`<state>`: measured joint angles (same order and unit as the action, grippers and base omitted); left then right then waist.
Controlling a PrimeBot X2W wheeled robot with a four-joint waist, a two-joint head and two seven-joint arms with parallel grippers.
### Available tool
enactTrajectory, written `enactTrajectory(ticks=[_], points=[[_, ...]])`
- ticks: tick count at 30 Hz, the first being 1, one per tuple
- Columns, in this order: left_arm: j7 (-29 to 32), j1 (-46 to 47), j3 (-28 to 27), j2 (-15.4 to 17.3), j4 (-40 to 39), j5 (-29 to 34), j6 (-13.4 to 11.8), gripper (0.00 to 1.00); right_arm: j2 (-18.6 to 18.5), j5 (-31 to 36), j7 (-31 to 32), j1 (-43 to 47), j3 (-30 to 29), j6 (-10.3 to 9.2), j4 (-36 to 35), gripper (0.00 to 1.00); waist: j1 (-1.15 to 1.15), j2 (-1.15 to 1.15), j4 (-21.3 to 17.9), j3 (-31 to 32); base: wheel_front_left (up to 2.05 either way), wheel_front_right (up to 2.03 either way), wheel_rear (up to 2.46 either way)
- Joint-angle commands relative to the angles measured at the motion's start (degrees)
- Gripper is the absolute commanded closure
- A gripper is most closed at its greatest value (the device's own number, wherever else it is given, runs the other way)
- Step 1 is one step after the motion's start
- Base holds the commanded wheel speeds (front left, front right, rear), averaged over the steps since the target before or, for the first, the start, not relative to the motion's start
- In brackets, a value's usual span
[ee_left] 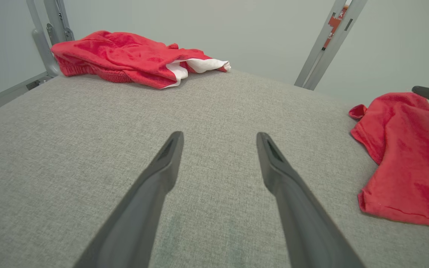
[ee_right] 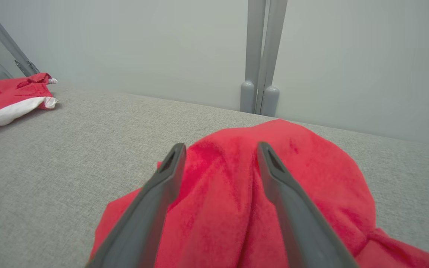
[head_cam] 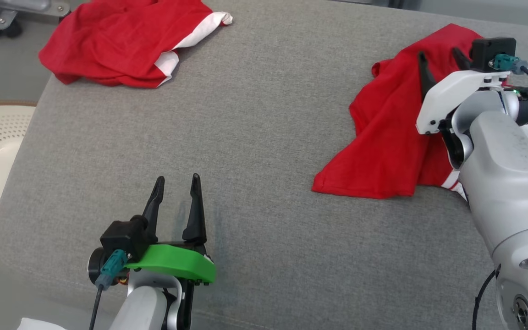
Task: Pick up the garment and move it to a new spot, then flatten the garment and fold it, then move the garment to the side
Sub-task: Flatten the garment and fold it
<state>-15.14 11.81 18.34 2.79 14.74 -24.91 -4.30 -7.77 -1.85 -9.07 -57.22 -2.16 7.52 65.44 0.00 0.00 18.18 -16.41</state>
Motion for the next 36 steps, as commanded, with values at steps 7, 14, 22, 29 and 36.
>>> enactTrajectory(ticks=[7, 14, 22, 29, 36], points=[[0.0, 2.3, -0.8, 0.2, 0.2, 2.5, 1.0, 0.0, 0.0, -1.7, -5.8, 4.5, 2.2, -0.06, -5.0, 0.0, 0.0, 0.0, -7.2, 3.2, 0.0, 0.0, 0.0], [0.0, 3.9, -1.8, 0.2, 1.1, 4.0, 1.7, 0.0, -0.4, -4.9, -6.1, 16.2, 2.5, -0.06, -20.8, 0.0, 0.0, 0.0, -13.0, 6.0, 0.0, 0.0, 0.0], [0.0, 0.5, -1.5, 0.2, 2.6, 2.9, 1.4, 0.0, 1.6, -7.2, -6.1, 32.9, 2.3, -0.06, -36.3, 0.0, 0.0, 0.0, -16.9, 10.2, 0.0, 0.0, 0.0], [0.0, -3.5, -1.5, 0.2, 3.8, 2.5, 1.7, 0.0, 4.2, -8.6, -6.2, 44.8, 1.0, -0.06, -45.8, 0.0, 0.0, 0.0, -18.0, 13.1, 0.0, 0.0, 0.0], [0.0, -7.5, -3.3, 0.2, 3.4, 3.4, 2.1, 0.0, 4.8, -8.0, -6.2, 51.5, 0.9, -0.05, -50.3, 0.0, 0.0, 0.0, -18.2, 15.2, 0.0, 0.0, 0.0]])
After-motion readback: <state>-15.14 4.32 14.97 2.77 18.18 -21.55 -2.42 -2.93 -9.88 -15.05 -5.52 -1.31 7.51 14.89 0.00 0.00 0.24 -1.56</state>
